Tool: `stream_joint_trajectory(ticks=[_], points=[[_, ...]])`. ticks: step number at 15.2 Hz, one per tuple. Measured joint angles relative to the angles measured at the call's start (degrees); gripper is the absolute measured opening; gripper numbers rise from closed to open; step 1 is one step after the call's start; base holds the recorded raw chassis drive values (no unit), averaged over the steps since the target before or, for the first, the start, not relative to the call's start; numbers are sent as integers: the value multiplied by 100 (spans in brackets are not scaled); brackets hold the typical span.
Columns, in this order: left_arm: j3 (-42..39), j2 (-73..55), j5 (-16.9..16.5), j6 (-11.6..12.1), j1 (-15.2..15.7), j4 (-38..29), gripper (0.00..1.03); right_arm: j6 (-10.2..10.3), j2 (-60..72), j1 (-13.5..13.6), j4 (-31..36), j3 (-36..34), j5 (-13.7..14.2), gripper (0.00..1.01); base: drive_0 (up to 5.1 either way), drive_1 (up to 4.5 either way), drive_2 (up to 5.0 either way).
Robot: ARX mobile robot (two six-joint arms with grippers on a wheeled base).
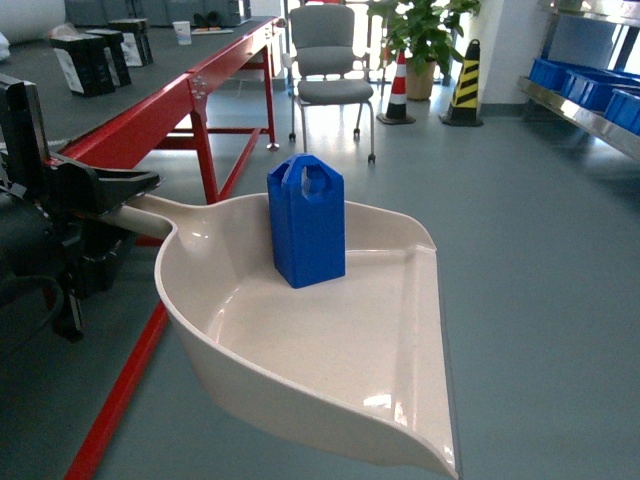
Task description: Place part in tray to right shelf
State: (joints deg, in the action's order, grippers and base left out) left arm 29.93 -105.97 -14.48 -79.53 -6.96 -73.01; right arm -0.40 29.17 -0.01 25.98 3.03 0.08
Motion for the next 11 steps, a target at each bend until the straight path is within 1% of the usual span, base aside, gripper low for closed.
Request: stream_joint_trajectory(ticks=[11], points=[[4, 2, 11, -2, 0, -39, 15, 0, -2, 0, 9, 0, 0, 98, 0, 413, -412]])
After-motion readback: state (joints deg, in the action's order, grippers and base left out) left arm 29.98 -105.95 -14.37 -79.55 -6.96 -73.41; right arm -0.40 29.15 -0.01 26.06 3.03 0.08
